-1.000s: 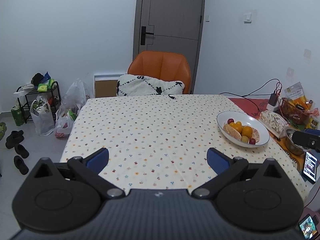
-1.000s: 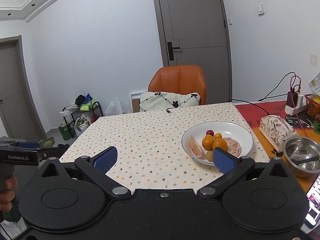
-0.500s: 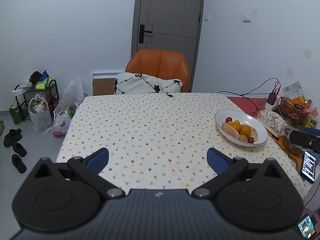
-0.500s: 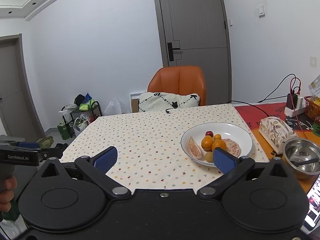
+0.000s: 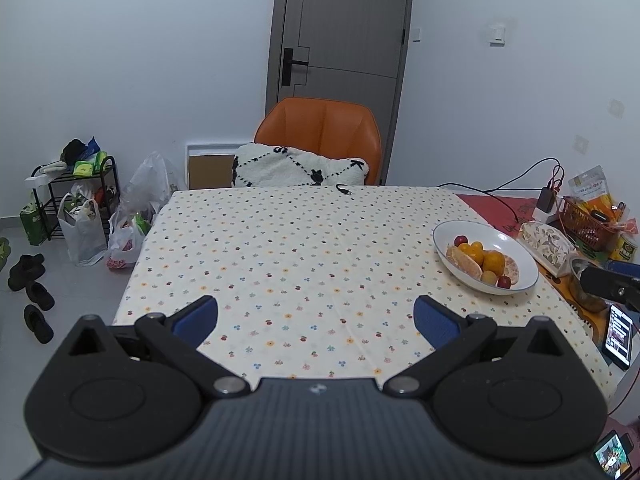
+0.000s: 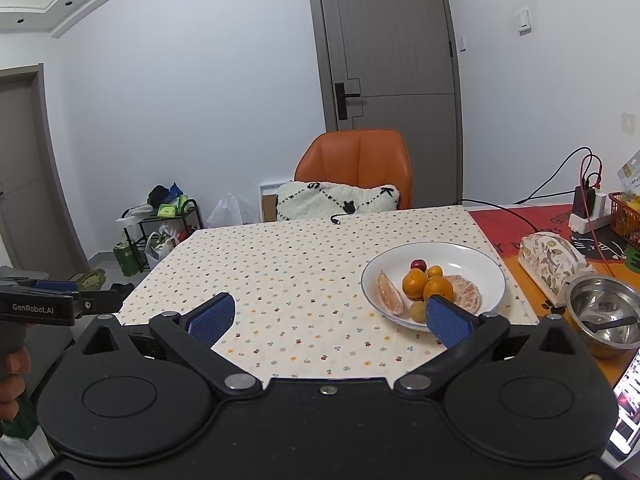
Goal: Organize fruits
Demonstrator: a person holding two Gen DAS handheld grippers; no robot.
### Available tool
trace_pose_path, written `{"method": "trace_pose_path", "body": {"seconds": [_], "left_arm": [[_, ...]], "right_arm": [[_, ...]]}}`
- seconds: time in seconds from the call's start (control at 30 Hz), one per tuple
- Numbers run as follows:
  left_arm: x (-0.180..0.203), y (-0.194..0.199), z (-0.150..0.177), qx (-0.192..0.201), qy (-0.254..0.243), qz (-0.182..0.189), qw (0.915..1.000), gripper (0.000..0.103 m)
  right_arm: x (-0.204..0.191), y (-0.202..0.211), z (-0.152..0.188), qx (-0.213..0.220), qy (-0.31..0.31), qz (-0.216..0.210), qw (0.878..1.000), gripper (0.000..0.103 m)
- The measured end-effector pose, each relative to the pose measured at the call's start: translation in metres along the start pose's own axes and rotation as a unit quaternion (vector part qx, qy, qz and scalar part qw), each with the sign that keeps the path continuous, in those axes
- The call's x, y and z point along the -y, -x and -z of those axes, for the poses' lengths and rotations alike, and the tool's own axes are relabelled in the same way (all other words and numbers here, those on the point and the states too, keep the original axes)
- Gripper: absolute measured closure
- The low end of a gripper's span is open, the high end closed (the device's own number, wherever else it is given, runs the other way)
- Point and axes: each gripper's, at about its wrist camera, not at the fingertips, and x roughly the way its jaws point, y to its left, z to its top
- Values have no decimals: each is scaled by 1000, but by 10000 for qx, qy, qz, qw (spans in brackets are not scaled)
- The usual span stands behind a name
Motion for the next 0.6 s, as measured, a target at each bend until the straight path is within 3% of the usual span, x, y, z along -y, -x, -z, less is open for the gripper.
{"method": "trace_pose_path", "body": {"seconds": [0.6], "left_arm": [[-2, 0, 0, 0, 32, -3, 10000, 0]], "right_arm": [[0, -1, 1, -14, 1, 12, 10000, 0]]}}
